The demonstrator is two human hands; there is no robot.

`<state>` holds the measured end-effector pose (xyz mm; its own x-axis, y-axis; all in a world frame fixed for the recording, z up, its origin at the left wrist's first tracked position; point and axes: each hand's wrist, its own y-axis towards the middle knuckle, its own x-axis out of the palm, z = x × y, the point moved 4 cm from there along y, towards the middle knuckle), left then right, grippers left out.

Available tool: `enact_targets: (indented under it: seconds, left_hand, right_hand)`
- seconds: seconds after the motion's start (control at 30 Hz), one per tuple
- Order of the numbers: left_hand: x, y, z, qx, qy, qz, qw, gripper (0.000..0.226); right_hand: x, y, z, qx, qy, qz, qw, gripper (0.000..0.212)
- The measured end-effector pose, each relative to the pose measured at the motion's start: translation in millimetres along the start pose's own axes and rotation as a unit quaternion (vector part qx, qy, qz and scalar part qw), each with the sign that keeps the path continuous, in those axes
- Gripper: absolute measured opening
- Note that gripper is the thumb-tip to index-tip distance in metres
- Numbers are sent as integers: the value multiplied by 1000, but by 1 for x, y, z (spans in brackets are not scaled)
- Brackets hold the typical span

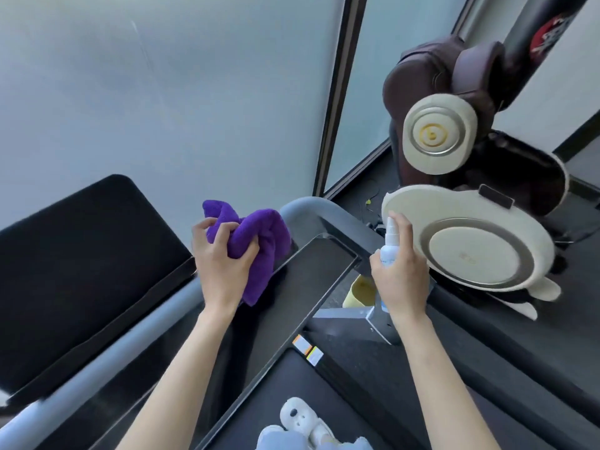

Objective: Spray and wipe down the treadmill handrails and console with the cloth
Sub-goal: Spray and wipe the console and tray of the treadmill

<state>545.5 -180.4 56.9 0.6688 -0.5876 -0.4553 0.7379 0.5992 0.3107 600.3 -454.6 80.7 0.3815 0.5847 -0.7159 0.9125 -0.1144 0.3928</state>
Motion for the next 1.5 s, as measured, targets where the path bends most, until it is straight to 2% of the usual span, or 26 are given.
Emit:
enact_targets:
  seconds: [0.13,0.33,0.5,0.73,0.83,0.97,1.13,1.2,1.3,1.37,1.43,1.5]
  left_hand:
    - [28,-17,-12,5,1,-80,997,22]
    - [54,-28,-8,64,68,-120,988,24]
    - [66,-31,-10,104,142,-118,977,30]
    - [80,-33,-13,129,255,-115,951,44]
    - [83,-31,-15,132,277,-112,945,49]
    - [91,-32,-17,142,273,-104,946,41]
    - [97,-26,-14,115,240,-70,961,23]
    - [96,-21,-11,77,185,-47,979,22]
    - [105,-8,2,-9,31,-24,999,27]
    - [120,7,18,-13,-39,-19,999,30]
    - [145,21,32,26,1,-64,998,34]
    - [176,27,34,59,124,-135,981,38]
  right_hand:
    - [-11,-8,11,20,-59,13,998,69]
    - [-10,-9,18,53,-60,10,997,63]
    - [-9,0,26,88,-26,7,996,58]
    - [-14,-5,44,112,-95,-20,989,67]
    - [-18,-11,56,133,-107,-28,985,63]
    - [-20,-17,72,176,-58,-52,981,56]
    - [-24,-15,70,143,-26,-41,989,61]
    - [-28,-13,71,132,-17,-31,991,63]
    - [-35,-14,72,122,-7,-32,992,63]
    - [-37,-15,73,121,1,-38,992,63]
    - [-38,-18,77,128,15,-46,991,62]
    - [-39,-20,82,134,28,-53,989,62]
